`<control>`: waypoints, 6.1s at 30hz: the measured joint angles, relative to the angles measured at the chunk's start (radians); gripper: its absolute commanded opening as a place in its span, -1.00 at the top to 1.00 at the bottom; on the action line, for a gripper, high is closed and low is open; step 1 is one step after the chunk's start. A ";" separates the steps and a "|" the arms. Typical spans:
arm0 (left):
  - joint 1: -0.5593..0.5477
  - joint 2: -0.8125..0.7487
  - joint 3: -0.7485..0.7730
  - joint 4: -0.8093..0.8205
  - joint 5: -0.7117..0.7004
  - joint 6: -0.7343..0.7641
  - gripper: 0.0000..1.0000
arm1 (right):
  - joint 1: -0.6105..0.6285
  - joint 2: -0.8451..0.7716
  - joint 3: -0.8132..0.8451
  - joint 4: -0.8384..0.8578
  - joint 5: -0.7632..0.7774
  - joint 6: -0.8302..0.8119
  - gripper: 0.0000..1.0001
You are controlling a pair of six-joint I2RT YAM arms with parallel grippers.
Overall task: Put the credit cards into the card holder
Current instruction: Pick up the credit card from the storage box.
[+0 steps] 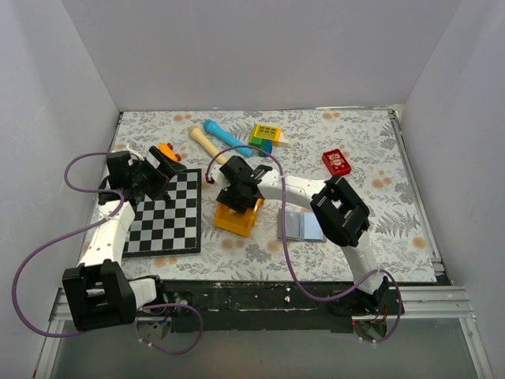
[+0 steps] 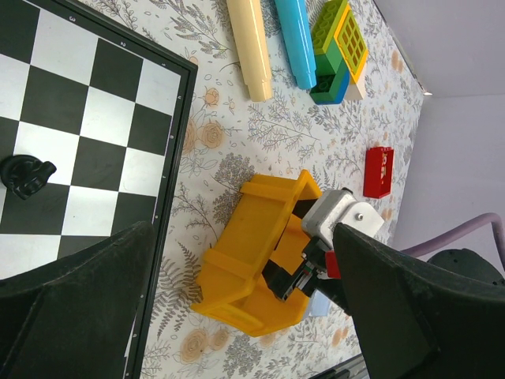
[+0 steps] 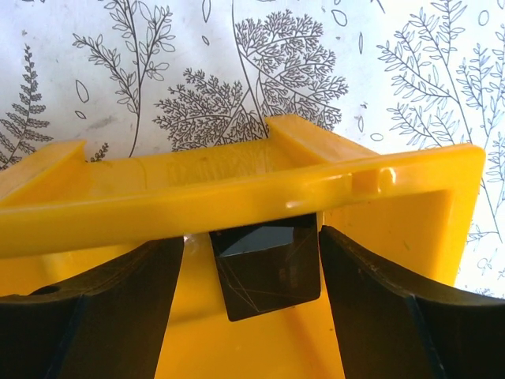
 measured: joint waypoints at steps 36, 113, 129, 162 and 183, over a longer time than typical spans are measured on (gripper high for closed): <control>0.000 0.000 0.000 0.000 0.000 -0.001 -0.96 | -0.018 0.020 0.034 0.005 -0.058 -0.012 0.88; -0.003 0.000 -0.014 0.085 0.069 -0.010 -0.96 | -0.233 -0.255 0.023 0.027 -0.360 0.228 0.97; -0.053 0.000 -0.030 0.157 0.124 -0.010 -0.97 | -0.239 -0.260 -0.069 0.060 -0.446 0.302 0.97; -0.405 0.192 -0.124 0.788 0.168 -0.201 -0.94 | -0.433 -0.452 -0.364 0.606 -0.898 0.972 0.97; -0.498 0.245 -0.072 0.823 0.158 -0.251 -0.95 | -0.436 -0.473 -0.374 0.518 -0.835 0.890 0.97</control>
